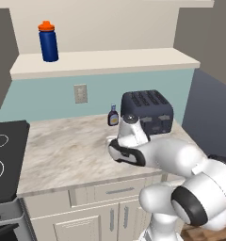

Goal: Pick the jam and bar from the counter and place them in the cabinets closest to them.

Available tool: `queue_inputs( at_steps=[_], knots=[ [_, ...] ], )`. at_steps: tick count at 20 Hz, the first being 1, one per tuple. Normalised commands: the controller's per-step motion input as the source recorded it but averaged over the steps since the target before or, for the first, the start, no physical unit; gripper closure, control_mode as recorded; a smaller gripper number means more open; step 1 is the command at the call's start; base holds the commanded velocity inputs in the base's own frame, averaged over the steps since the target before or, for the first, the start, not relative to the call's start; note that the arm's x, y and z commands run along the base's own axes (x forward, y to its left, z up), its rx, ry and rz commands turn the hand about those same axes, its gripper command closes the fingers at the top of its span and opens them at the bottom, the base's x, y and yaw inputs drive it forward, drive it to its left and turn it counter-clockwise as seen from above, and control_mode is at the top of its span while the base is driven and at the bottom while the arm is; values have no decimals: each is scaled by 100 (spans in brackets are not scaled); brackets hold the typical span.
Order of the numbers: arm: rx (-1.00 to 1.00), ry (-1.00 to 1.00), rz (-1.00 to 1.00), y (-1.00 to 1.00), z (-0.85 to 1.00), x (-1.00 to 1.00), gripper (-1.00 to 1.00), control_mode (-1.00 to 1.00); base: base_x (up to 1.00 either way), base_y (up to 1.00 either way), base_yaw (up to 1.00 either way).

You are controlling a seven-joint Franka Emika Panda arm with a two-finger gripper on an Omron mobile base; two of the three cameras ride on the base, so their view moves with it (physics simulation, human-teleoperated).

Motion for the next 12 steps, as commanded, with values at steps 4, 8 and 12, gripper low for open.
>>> queue_inputs(
  at_steps=[4, 8, 12],
  knots=[
    [5, 1, -4, 0, 100, -27, 100, -100, 0, 0, 0],
    [4, 1, -4, 0, 100, -35, 100, -100, 0, 0, 0],
    [1, 0, -4, 0, 94, -46, 100, -100, 0, 0, 0]
  ],
)
